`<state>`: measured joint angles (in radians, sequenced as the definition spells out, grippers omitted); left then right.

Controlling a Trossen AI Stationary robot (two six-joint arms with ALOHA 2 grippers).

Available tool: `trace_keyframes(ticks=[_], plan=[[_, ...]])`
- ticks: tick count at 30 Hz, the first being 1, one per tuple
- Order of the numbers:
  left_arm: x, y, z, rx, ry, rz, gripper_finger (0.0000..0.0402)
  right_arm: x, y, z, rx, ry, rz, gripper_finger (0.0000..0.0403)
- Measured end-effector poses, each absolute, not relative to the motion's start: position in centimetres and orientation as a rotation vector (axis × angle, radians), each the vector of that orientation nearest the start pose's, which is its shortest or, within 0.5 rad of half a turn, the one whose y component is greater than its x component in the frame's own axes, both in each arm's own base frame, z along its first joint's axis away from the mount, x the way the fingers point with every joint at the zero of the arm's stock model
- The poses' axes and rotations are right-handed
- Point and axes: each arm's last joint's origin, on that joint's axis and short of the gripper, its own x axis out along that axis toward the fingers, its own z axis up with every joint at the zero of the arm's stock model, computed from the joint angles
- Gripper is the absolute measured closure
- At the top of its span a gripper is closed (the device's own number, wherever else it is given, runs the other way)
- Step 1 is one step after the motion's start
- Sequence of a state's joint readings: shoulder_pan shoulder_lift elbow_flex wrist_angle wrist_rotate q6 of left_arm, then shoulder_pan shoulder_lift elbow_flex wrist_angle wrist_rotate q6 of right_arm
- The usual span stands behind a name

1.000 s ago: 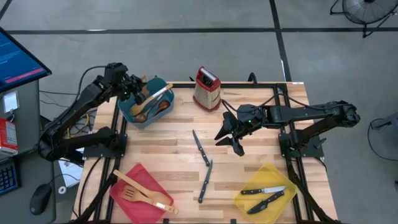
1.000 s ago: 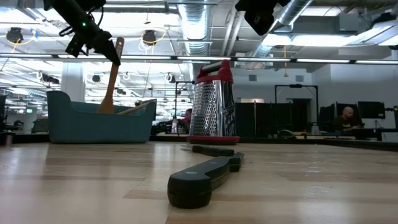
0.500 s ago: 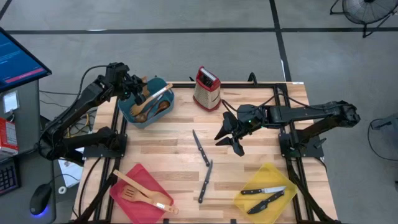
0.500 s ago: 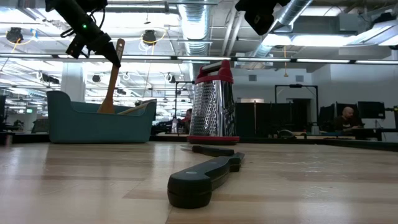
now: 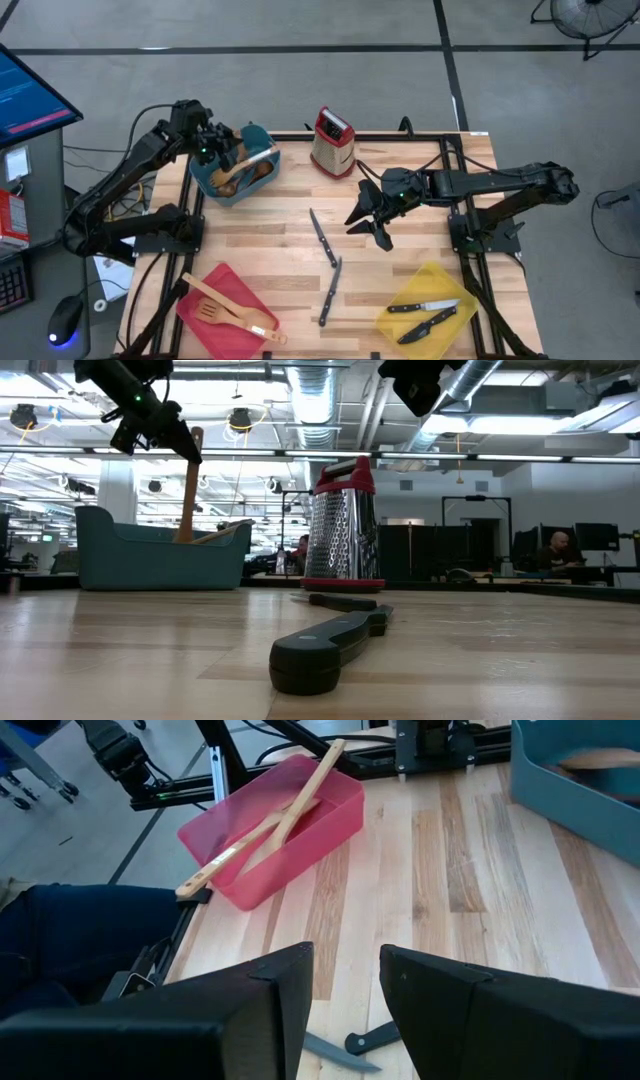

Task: Pick & Place Kitchen Items
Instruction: Put the brown wooden serving spoon into the blue bin

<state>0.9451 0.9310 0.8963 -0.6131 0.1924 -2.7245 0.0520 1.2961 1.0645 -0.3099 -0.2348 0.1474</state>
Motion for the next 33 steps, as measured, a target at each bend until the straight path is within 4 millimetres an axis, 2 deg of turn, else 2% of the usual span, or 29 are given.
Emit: trace_keyframes(ticks=[14, 19, 26, 33], plan=[[10.5, 15.3, 31.0, -2.771, -0.958, 1.040, 0.0167, 28.2, 2.1, 31.0, 0.193, 0.562, 0.239, 0.0274], [10.4, 15.4, 31.0, -2.806, -0.919, 1.018, 0.0118, 28.2, 2.1, 31.0, 0.193, 0.563, 0.239, 0.0274], [10.4, 15.4, 31.0, -2.809, -0.956, 1.020, 0.0082, 28.2, 2.1, 31.0, 0.193, 0.564, 0.239, 0.0274], [10.4, 16.0, 31.4, -2.716, -1.093, 0.980, 0.0076, 28.2, 2.1, 31.0, 0.193, 0.563, 0.239, 0.0274]])
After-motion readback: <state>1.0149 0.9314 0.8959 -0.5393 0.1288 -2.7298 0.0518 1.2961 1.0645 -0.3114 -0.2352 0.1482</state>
